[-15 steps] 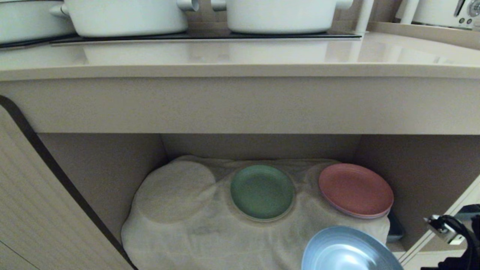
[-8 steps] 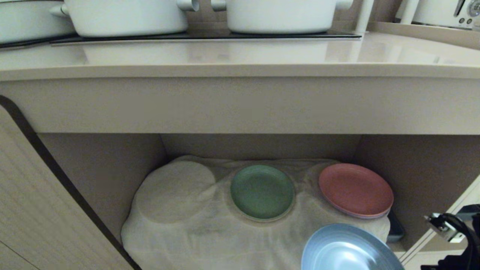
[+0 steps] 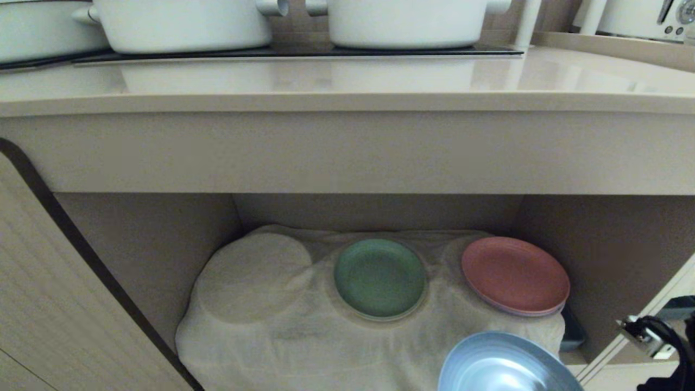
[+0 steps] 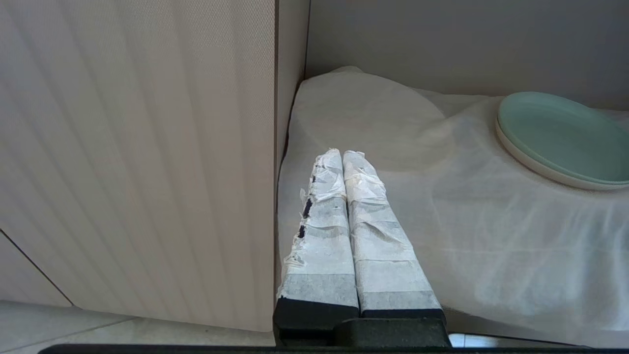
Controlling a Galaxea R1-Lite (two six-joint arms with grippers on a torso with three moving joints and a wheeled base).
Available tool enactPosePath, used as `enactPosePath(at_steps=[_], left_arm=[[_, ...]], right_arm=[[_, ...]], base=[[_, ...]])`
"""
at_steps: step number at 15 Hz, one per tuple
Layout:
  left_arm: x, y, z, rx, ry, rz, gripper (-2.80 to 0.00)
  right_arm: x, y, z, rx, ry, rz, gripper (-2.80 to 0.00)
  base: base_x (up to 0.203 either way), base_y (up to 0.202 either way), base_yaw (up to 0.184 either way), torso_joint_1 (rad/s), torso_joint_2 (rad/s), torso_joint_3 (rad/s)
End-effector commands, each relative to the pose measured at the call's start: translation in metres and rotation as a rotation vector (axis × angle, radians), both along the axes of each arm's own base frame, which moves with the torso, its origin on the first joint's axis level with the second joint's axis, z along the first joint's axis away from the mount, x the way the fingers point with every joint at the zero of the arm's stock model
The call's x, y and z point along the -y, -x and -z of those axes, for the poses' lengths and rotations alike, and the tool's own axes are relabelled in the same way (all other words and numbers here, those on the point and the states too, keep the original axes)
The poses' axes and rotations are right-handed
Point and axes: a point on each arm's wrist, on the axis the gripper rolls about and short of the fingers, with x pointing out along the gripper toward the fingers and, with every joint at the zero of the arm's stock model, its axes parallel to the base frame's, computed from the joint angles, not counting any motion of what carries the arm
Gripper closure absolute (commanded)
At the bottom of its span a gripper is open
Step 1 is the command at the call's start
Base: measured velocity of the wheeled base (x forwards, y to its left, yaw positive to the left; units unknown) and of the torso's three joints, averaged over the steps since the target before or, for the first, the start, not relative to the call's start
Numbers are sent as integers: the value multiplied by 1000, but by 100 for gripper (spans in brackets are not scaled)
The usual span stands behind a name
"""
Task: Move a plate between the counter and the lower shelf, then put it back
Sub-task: Put the plate
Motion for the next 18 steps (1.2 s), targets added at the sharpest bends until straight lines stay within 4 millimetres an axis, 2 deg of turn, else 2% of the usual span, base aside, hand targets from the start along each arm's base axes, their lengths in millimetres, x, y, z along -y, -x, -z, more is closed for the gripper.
enactPosePath(at_steps=[1, 4, 18], left_arm=[[0, 0, 0, 0, 1, -1, 0], [0, 0, 0, 2, 1, -1, 0], [0, 0, 0, 0, 1, -1, 0]], right_arm=[[0, 3, 0, -2, -1, -1, 0], [1, 10, -1, -26, 5, -3, 0], [1, 6, -7, -2, 0, 1, 0]], base=[[0, 0, 0, 0, 0, 0], [0, 0, 0, 0, 0, 0], [0, 0, 0, 0, 0, 0]])
